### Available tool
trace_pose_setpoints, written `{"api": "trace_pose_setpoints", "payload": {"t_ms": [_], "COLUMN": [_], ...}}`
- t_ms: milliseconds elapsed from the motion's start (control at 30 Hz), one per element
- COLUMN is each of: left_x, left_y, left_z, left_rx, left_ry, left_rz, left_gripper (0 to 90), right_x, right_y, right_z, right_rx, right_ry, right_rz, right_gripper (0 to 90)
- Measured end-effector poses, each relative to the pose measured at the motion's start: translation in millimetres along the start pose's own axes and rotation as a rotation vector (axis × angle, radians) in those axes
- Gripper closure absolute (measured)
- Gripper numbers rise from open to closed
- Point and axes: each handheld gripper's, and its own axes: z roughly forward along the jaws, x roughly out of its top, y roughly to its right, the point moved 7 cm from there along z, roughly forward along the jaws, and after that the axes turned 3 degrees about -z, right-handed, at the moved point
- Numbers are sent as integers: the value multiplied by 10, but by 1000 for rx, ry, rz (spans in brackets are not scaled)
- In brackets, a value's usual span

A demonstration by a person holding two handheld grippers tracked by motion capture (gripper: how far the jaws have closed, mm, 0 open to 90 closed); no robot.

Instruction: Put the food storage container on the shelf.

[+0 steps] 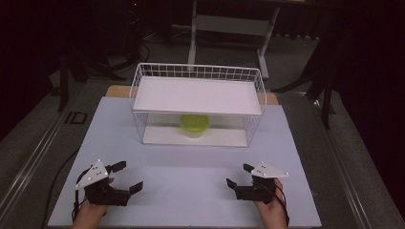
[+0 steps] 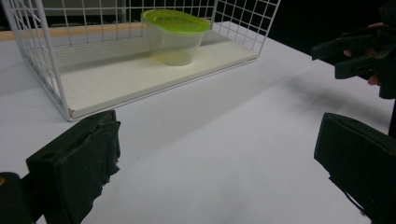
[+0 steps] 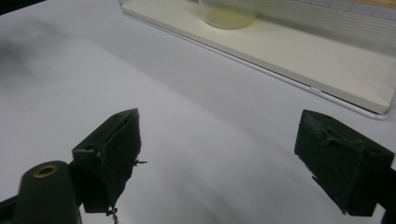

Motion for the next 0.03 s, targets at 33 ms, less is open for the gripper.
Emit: {"api": "trace_pose_setpoints", "payload": {"t_ms": [33], "left_x": [-5], "left_y": [-2], "left_z": [0], "left_rx": [-2], "left_ry": [-1], "left_rz": [-5], "left_gripper": [12], "right_x": [-10], "right_y": [24], "right_z": [-1], "right_rx": [-9], "right_ry": [-3], "right_rz": [11], "right_gripper": [145]}}
